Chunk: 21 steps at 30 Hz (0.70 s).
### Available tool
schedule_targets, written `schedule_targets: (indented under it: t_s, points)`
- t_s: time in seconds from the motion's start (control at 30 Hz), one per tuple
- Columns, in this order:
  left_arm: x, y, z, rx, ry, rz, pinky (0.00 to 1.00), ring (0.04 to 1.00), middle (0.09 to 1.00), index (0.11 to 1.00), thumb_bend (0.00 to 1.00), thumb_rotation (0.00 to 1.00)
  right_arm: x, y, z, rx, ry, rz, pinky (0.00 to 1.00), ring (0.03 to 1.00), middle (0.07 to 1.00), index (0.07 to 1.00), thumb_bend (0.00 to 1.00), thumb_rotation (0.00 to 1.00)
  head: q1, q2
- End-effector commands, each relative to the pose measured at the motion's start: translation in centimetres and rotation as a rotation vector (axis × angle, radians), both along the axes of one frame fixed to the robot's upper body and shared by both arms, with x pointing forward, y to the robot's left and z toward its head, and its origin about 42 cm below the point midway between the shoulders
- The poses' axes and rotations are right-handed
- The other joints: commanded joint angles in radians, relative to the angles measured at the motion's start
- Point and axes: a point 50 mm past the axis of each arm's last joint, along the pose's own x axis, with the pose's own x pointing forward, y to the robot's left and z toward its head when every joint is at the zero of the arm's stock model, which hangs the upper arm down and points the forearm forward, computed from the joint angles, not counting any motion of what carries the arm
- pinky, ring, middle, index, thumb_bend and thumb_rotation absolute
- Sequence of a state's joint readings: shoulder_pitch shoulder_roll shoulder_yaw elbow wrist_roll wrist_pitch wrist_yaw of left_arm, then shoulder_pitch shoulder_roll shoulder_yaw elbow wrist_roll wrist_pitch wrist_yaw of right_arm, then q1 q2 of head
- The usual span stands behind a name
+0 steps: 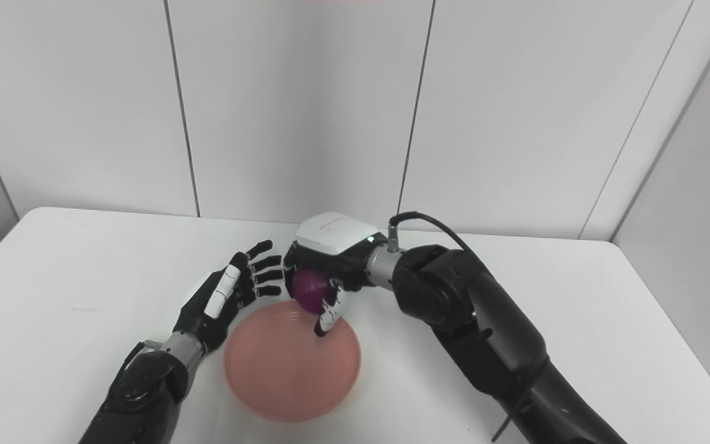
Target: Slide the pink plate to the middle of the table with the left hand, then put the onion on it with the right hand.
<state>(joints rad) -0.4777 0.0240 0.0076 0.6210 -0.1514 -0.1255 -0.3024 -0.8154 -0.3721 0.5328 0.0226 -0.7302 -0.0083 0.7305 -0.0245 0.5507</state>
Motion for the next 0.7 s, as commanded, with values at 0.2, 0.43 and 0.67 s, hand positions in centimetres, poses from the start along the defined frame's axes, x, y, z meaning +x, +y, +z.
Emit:
schedule_targets:
  t_s: [0.2,0.43,0.67]
  points:
    - [-4.3,-0.2,-6.3,-0.003,0.223,-0.004,0.73,0.8,0.84,0.87,0.85,0.87,-0.3,0.1,-0.2,0.061,-0.125,0.129,0.44,0.521,0.521,0.473,0.53,0.0,-0.001,0.002]
    - [-4.3,-0.4,-6.4,0.0,0.226,-0.007,0.74,0.804,0.84,0.865,0.86,0.87,-0.6,0.1,-1.0,0.082,-0.157,0.179,0.44,0.515,0.501,0.488,0.53,0.0,-0.002,0.002]
    - [-4.3,-0.7,-6.6,-0.002,0.229,-0.01,0.73,0.801,0.835,0.863,0.86,0.87,-0.9,0.1,-1.6,0.104,-0.164,0.198,0.43,0.499,0.498,0.491,0.53,0.0,0.003,0.001]
